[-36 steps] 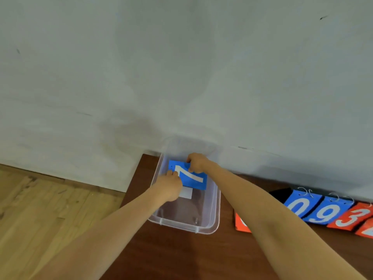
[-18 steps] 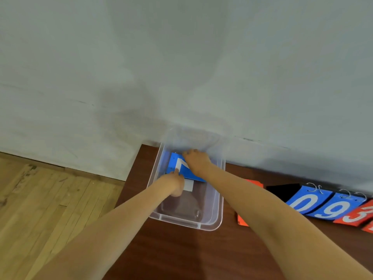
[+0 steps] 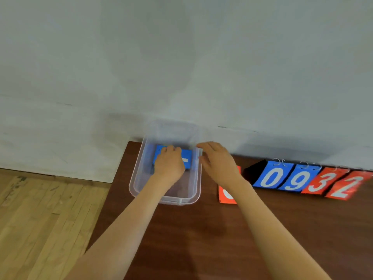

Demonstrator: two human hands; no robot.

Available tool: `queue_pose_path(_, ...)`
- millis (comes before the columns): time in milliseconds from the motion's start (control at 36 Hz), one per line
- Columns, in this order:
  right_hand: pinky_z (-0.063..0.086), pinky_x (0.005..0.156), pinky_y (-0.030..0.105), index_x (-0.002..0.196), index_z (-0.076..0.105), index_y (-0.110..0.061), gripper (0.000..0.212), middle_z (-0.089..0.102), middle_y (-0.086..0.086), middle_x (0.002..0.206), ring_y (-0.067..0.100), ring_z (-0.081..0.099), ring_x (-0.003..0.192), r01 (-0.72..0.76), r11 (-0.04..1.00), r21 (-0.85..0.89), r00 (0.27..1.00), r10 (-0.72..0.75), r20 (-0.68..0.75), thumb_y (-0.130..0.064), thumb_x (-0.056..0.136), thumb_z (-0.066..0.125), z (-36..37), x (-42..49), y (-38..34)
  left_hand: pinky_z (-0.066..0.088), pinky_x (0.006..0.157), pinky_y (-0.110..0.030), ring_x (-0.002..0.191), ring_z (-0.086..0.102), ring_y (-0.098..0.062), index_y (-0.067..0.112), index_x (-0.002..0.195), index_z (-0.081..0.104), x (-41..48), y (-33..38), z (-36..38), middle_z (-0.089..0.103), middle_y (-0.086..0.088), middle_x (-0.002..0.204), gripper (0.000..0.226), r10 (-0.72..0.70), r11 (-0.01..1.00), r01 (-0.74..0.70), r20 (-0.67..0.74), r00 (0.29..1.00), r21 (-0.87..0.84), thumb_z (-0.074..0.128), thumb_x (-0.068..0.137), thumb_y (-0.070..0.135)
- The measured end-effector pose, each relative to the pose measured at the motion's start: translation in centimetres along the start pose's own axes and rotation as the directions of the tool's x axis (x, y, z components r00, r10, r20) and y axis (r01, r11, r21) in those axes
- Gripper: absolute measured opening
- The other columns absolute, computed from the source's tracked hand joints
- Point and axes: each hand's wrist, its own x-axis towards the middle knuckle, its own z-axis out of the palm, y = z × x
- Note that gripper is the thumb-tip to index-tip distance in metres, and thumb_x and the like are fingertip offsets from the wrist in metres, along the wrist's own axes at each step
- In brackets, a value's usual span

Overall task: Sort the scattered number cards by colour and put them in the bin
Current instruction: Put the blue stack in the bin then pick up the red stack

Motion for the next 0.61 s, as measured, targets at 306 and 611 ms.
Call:
queue_pose_path(306,0.046,0.085,0.031,0.123,0.056,-0.013,0.03,0.058,0.002,0.122,0.021,0.054,0.11,-0.499,0.863,0.081,0.854,0.505,-0.122,-0.016,0.093,0.052,-3.4,-12.8,5.7,0.042,0.091,-0.033,0.106,0.05,-0.021,0.015,0.113,0.057,-5.2,11.8,3.9,0.052,-0.004,0.114,0.023,0.254,0.936,-0.298,-0.228,0.94,-0.186,0.049,0.092,0.015)
queue_pose_path(611,0.041,0.098,0.036,0.14,0.031,-0.005,0.054,0.041,0.013,0.138,0.027,0.041,0.127,-0.744,0.666,-0.051,0.636,0.73,0.25,-0.033,0.097,0.047,2.2,-12.3,9.1,0.043,0.102,-0.04,0.122,0.046,-0.029,0.01,0.132,0.042,-2.2,11.9,11.5,0.041,-0.012,0.135,0.046,-0.061,0.901,0.151,0.225,0.972,-0.407,0.059,0.09,0.019)
